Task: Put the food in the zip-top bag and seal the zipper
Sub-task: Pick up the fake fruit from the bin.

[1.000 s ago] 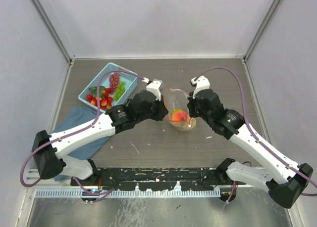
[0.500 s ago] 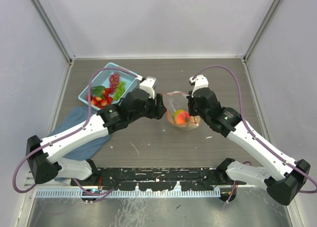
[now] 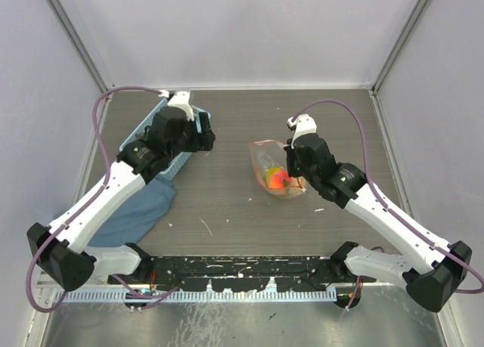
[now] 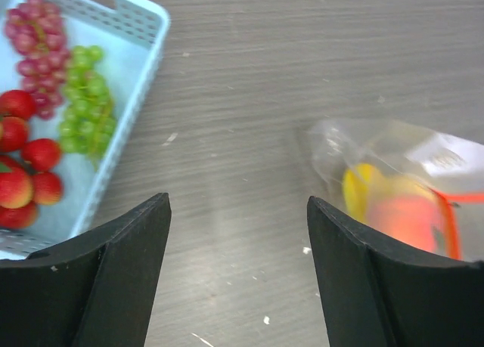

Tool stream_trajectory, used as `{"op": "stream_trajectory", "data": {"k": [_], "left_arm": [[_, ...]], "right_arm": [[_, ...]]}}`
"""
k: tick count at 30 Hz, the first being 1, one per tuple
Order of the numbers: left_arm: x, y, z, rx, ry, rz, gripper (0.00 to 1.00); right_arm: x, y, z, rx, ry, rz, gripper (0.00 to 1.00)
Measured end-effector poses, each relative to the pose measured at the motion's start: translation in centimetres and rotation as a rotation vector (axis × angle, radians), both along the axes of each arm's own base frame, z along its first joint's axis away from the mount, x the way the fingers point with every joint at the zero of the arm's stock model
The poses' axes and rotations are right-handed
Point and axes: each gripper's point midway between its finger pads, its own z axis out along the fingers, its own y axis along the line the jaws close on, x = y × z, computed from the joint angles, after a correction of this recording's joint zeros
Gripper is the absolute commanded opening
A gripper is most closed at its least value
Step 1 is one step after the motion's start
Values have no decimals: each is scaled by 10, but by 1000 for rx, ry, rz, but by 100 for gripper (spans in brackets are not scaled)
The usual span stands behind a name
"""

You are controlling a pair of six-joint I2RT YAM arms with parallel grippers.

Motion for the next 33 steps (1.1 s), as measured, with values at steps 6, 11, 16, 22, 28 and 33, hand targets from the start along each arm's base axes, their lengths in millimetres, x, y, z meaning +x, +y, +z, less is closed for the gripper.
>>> {"op": "stream_trajectory", "data": {"k": [6, 11, 16, 22, 28, 33], "left_arm": [[49, 48, -35, 53, 99, 131, 75], [85, 83, -82, 69, 246, 199, 76], [105, 101, -120, 89, 368, 222, 77], [120, 100, -149, 139, 450, 190, 77], [138, 99, -172, 146, 508, 162, 72], [156, 97, -175, 122, 508, 150, 69]], "right_arm": [[0, 0, 0, -2, -2, 3, 1], [0, 1, 0, -5, -3, 10, 1], [1, 2, 2, -3, -9, 15, 1], [2, 2, 3, -1, -14, 16, 0], [2, 2, 3, -2, -14, 17, 1], [2, 2, 2, -2, -14, 17, 1]]}}
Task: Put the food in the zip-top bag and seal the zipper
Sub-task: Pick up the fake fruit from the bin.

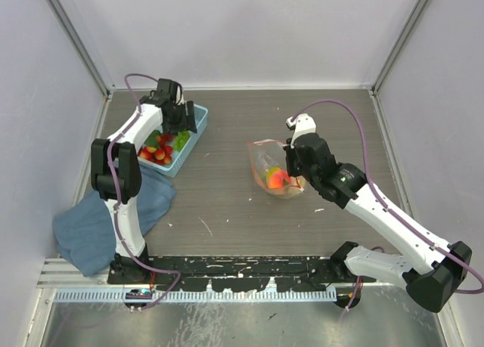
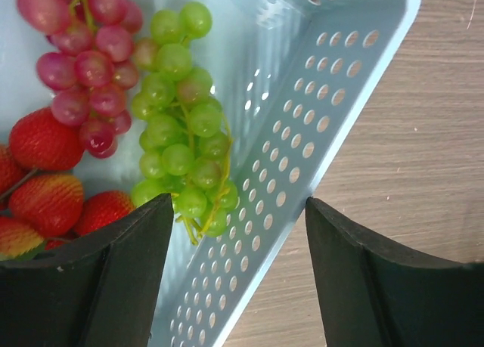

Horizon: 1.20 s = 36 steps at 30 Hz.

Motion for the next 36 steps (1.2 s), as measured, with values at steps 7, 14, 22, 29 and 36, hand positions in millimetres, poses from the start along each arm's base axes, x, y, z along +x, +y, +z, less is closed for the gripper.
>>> {"op": "stream_trajectory", "data": {"k": [7, 14, 22, 29, 36], "left_arm": [[2, -3, -19, -38, 46, -13, 74], [-2, 2, -11, -62, 44, -4, 74], [7, 24, 32, -49, -65, 51, 70], [19, 32, -4, -14, 12, 66, 66], [11, 33, -50, 3, 126, 65, 67]], "right_arm": [[0, 0, 0, -6, -2, 3, 1], [2, 0, -2, -17, -3, 8, 1], [2, 0, -3, -24, -1, 11, 1], [2, 0, -4, -26, 0, 12, 1], [2, 0, -4, -27, 0, 12, 1]]}}
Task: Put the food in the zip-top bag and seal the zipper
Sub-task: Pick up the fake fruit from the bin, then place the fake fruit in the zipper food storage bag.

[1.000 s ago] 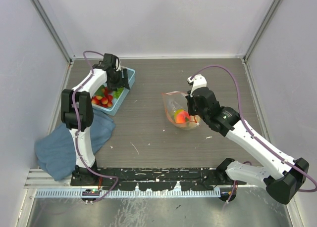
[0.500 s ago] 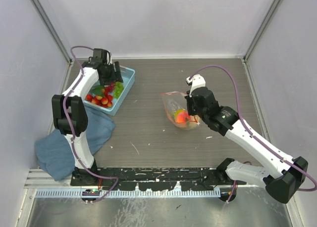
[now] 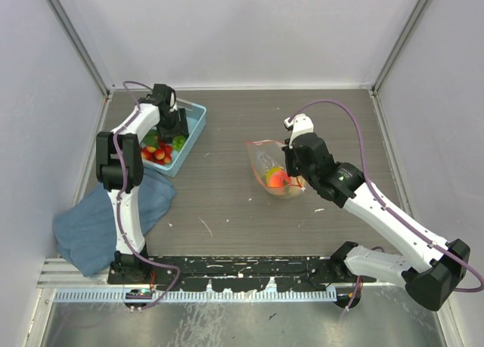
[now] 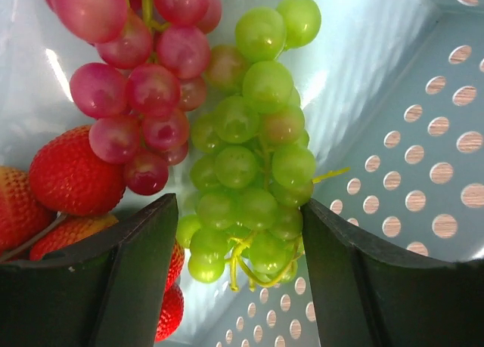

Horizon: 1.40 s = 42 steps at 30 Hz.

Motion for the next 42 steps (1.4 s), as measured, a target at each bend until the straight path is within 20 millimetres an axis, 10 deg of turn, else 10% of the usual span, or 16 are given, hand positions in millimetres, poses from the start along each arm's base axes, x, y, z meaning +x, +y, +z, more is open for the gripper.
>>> {"op": "stream_trajectory", "data": {"k": [9, 23, 42], "left_arm": [[5, -2, -18, 2, 32, -5, 67], [4, -7, -11, -24, 1, -29, 19], [-32, -15, 128, -100, -275, -52, 4]], "right_arm": [[0, 0, -1, -2, 2, 0, 1], [0, 0, -4, -7, 9, 0, 1], [0, 0, -4, 1, 9, -5, 1]]}}
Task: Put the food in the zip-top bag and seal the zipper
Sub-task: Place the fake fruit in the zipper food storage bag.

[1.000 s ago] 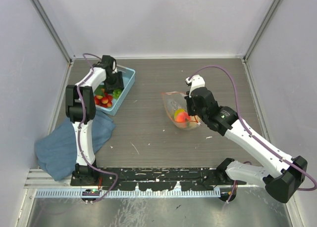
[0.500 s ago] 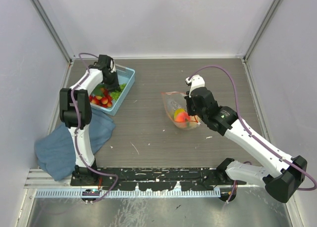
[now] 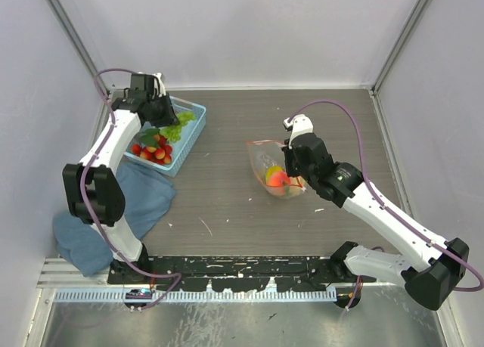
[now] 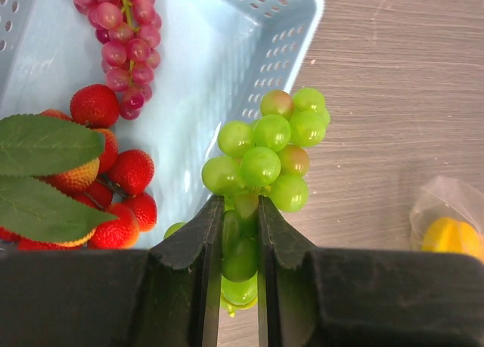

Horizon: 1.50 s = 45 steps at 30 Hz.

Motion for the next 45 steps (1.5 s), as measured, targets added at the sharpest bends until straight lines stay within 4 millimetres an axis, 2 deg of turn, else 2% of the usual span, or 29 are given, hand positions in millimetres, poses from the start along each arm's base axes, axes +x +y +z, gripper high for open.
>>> {"op": "stream_trajectory", "data": {"k": [4, 9, 12, 19, 26, 32, 38, 45], "left_arm": [[-16, -11, 26, -12, -61, -28, 4], [-48, -44, 61, -32, -144, -114, 4], [-72, -63, 83, -67, -195, -161, 0], [-118, -90, 112, -245, -228, -207, 0], [-166, -121, 113, -426, -184, -253, 0], [-195, -152, 115, -521, -131, -296, 0], [-217, -181, 112, -577, -37, -297, 0], [-227, -203, 97, -598, 68, -256, 0]], "right_arm": [[0, 0, 0, 3, 0, -1, 1], [0, 1, 1, 20, 3, -10, 1], [0, 2, 1, 28, 5, -15, 1], [0, 5, 1, 55, 11, -22, 1], [2, 8, 5, 86, 1, -28, 1], [6, 14, 6, 121, -11, -29, 1], [7, 18, 4, 142, -14, -25, 1], [9, 21, 4, 165, -23, -27, 1]]}}
